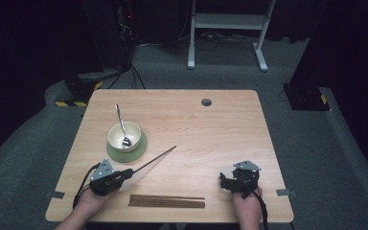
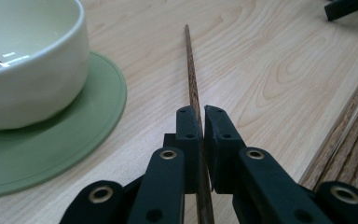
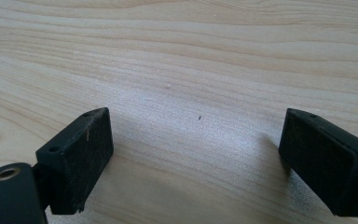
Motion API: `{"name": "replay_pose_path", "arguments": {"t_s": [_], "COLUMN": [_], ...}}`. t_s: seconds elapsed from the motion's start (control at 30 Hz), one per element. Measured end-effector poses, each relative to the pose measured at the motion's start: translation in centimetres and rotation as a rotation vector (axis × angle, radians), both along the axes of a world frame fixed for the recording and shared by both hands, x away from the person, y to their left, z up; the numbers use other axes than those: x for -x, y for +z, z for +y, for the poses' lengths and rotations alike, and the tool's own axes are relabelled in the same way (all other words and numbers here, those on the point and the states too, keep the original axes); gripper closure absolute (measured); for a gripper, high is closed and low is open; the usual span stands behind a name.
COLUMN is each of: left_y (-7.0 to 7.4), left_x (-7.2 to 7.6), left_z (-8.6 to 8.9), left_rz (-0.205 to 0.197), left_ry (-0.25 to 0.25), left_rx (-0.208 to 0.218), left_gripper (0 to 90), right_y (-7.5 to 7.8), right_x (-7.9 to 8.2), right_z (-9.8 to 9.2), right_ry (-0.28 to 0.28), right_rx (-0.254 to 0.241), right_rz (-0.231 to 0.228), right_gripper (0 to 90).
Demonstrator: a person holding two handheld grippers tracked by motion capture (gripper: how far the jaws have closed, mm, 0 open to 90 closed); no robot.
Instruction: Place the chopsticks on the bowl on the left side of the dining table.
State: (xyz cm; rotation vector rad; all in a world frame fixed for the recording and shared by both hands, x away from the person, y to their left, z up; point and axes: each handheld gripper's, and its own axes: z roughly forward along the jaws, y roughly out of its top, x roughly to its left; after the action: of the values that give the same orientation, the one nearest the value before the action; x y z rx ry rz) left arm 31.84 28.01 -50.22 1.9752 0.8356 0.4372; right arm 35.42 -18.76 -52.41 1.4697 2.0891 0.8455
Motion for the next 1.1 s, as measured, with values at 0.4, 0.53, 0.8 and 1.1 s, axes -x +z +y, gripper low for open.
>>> {"name": "replay_pose_path", "arguments": {"t_s": [0.4,0.53,0.8,1.1], "left_y": [1.3,1.8,2.5,2.6], "left_x": [0.2,0.3,0.0,-0.6], "left_z": [1.0,1.4,2.8,4.6], "left_rz": [-0.06,-0.08,-0.107,-0.122], "left_ry": [0.029,0.04,0.096,0.171], "left_rx": [0.08,0.095,0.138,0.16], "left_gripper": [84.5,84.5,84.5,84.5], "right_y": [0.0,0.0,0.0,0.0], "right_x": [0.0,0.0,0.0,0.0], "right_z": [0.1,0.1,0.1,0.1], "right_ry": [0.007,0.01,0.014,0.016], "right_rx": [-0.002,-0.002,0.001,0.0], "right_rz": [0.001,0.002,0.0,0.0], "right_gripper": [9.6,9.6,9.5,9.5]}}
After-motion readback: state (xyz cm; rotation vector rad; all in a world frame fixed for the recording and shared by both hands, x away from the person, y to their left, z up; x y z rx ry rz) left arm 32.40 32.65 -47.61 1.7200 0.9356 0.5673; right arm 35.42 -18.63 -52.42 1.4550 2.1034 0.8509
